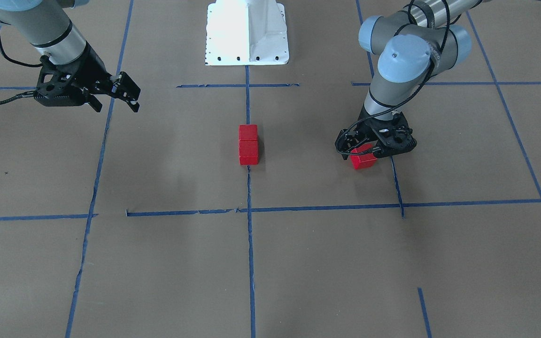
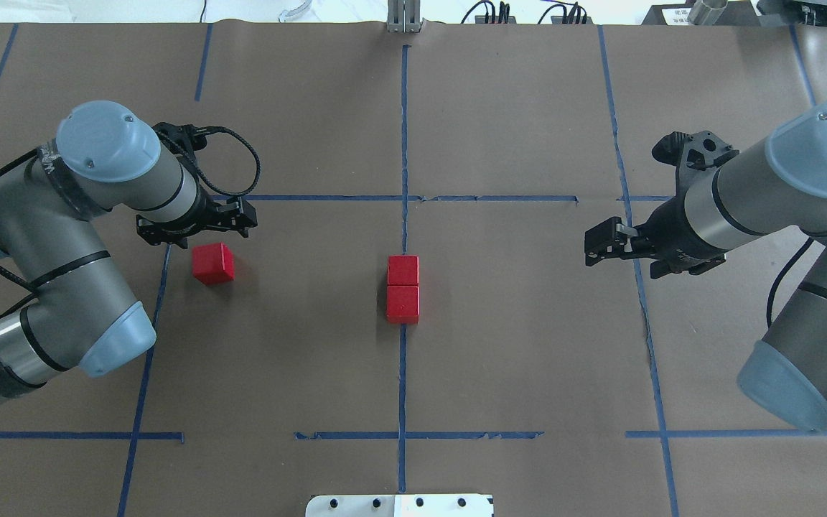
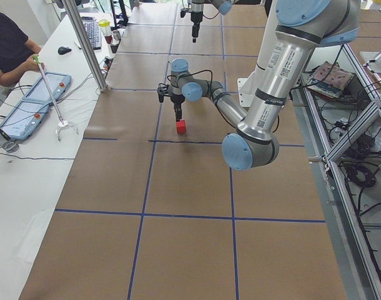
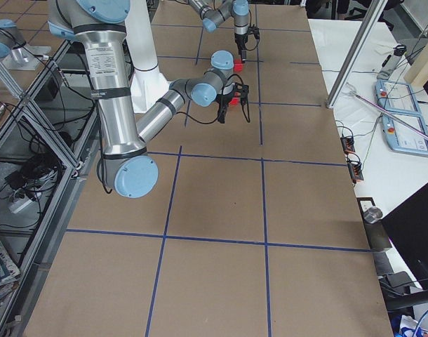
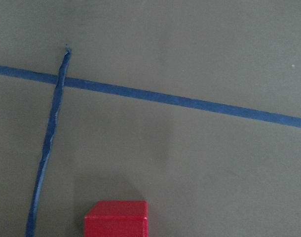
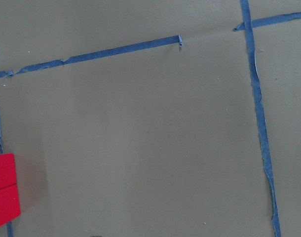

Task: Form red blocks into L shape at center
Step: 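Move the left gripper back over the remaining red cube, then lower the left gripper onto the remaining red cube and close it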

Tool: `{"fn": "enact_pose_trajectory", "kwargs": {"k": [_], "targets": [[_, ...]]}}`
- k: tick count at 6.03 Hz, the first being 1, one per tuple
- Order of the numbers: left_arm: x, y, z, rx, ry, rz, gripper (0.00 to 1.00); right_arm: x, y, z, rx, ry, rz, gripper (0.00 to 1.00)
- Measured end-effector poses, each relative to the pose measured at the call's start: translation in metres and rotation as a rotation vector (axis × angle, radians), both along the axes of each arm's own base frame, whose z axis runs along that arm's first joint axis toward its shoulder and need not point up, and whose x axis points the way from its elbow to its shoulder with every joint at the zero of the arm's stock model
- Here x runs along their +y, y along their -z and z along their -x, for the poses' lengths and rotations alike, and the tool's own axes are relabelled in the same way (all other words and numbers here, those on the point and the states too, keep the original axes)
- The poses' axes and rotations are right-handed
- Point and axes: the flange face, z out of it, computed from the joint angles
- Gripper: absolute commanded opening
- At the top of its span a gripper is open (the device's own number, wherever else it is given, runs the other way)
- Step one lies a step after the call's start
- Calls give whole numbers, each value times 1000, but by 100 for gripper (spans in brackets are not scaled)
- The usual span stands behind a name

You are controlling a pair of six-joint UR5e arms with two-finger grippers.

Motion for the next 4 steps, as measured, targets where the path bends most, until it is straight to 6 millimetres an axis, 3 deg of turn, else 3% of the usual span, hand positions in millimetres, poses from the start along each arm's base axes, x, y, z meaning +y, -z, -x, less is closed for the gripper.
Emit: {"fn": "enact_pose_trajectory", "kwargs": {"k": [4], "targets": [[-1, -27, -5, -25, -10, 26, 99, 0, 1, -1, -1, -4, -5, 100]]}}
